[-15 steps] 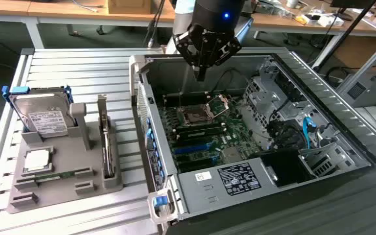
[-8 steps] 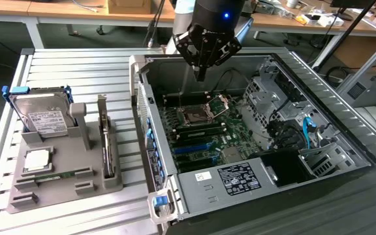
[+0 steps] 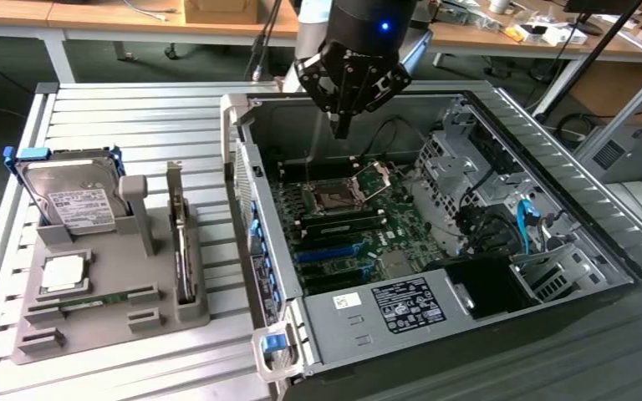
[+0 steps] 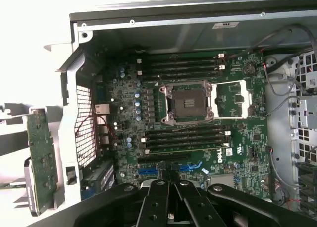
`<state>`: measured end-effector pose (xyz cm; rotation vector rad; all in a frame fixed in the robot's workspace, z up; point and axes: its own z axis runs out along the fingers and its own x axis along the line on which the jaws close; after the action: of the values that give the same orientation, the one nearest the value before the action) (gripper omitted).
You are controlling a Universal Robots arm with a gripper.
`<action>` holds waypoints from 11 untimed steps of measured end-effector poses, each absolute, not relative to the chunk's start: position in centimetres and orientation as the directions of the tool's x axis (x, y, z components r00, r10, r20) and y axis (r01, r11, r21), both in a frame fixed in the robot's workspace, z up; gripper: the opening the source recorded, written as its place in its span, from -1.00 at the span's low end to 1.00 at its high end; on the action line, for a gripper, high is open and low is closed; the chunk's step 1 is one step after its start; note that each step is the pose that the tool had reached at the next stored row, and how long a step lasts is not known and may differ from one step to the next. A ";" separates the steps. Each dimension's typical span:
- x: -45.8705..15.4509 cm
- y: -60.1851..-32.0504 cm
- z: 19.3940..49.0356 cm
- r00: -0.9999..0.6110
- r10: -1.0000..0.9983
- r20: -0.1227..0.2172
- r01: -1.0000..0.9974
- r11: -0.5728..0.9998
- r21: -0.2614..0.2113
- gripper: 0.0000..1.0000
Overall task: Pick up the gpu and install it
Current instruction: 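Reach for the gpu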
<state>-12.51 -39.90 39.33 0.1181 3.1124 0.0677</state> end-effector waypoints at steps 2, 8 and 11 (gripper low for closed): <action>-12.8 -39.9 39.3 -0.997 0.076 -0.024 0.075 0.996 0.044 -0.79; -14.5 -39.9 39.3 -0.997 0.076 -0.024 0.075 0.996 0.044 -0.79; -15.6 -39.9 39.3 -0.997 0.076 -0.025 0.075 0.996 0.044 -0.79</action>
<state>-15.64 -39.89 39.32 0.1181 3.1124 0.0677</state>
